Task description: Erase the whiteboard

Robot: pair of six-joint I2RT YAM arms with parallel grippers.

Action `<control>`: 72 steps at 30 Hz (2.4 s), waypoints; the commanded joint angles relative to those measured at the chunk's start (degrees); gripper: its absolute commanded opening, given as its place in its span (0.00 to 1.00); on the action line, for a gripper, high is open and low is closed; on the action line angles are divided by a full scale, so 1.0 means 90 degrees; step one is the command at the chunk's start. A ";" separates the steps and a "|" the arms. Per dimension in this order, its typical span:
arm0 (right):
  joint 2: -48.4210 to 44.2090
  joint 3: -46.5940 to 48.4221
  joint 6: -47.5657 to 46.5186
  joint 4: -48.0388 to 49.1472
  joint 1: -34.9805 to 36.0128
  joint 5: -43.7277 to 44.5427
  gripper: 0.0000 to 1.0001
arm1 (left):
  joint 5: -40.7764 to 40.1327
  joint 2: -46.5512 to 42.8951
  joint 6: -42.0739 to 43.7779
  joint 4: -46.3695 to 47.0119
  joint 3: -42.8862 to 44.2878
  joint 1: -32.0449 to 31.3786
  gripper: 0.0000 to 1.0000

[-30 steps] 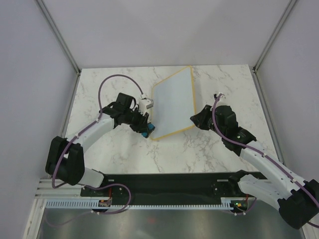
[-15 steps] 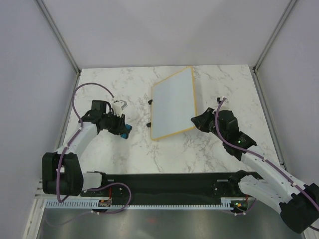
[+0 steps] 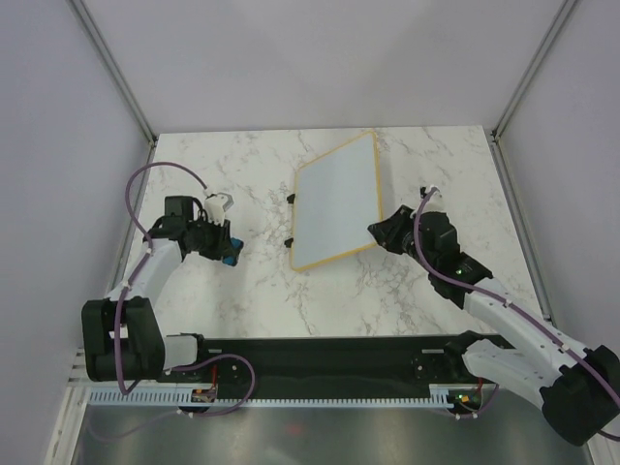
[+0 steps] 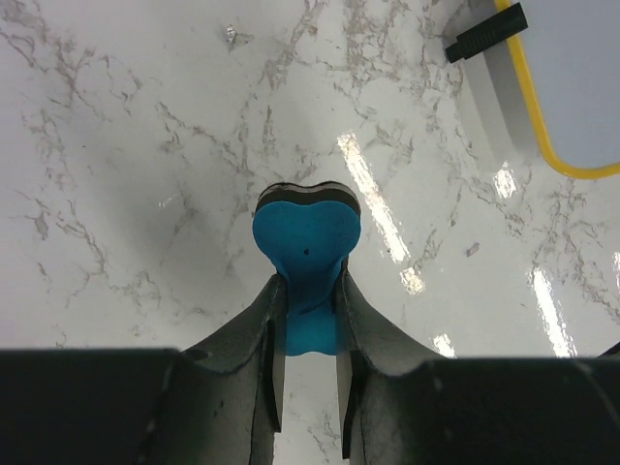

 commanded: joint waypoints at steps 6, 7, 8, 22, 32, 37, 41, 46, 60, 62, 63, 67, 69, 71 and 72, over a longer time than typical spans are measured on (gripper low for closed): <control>0.0219 0.0108 -0.0060 0.0185 0.0058 0.0047 0.35 | -0.0084 0.0215 0.0287 0.0467 -0.0207 0.0078 0.02; 0.0170 0.0108 -0.0060 0.0176 0.0058 0.0047 0.37 | -0.0124 0.0215 0.0307 0.0497 -0.0207 0.0078 0.02; 0.0141 0.0108 -0.0079 0.0166 0.0058 0.0067 0.40 | -0.0192 0.0235 0.0297 0.0526 -0.0217 0.0078 0.02; -0.0007 0.0488 -0.0616 -0.0390 0.0039 -0.0060 0.98 | -0.2682 0.0918 0.0726 0.1122 0.0193 0.0078 0.02; -0.0250 0.0742 -0.1017 -0.0742 0.0049 -0.0148 0.98 | -0.2810 0.1524 0.0756 0.1142 0.0525 0.0088 0.02; -0.0406 0.0908 -0.1270 -0.1064 0.0049 -0.0109 0.98 | -0.2332 0.1408 0.0864 0.0956 0.0526 0.0078 0.88; -0.0494 0.1298 -0.1563 -0.1474 0.0049 0.0076 0.98 | -0.1990 0.1018 0.0737 0.0800 0.0594 0.0078 0.99; -0.0592 0.1797 -0.1866 -0.2255 0.0019 0.1188 0.98 | -0.1132 0.0217 0.0522 0.0693 0.0633 0.0088 0.99; 0.0277 0.1887 -0.2785 -0.3195 -0.2625 0.1016 0.98 | -0.0603 -0.0663 0.0736 0.0594 -0.0382 0.0078 0.99; 0.0229 0.1381 -0.2687 -0.2873 -0.3114 0.0510 0.98 | -0.0661 -0.0780 0.0824 0.0663 -0.0654 0.0078 0.99; 0.0180 0.1203 -0.2658 -0.2562 -0.3280 0.0303 0.98 | -0.0700 -0.0819 0.0853 0.0750 -0.0743 0.0078 0.99; 0.0257 0.0558 -0.2735 -0.2236 -0.3799 0.0028 0.98 | -0.0827 -0.1044 0.0815 0.0839 -0.0949 0.0078 0.99; 0.0267 0.0421 -0.2658 -0.2139 -0.3789 0.0037 0.98 | -0.0827 -0.1210 0.0815 0.0839 -0.1027 0.0068 0.99; 0.0258 0.0265 -0.2580 -0.2119 -0.3789 0.0125 0.98 | -0.0827 -0.1279 0.0815 0.0839 -0.1076 0.0078 0.99; 0.0229 0.0235 -0.2570 -0.2129 -0.3789 0.0193 0.98 | -0.0827 -0.1298 0.0815 0.0839 -0.1076 0.0078 0.99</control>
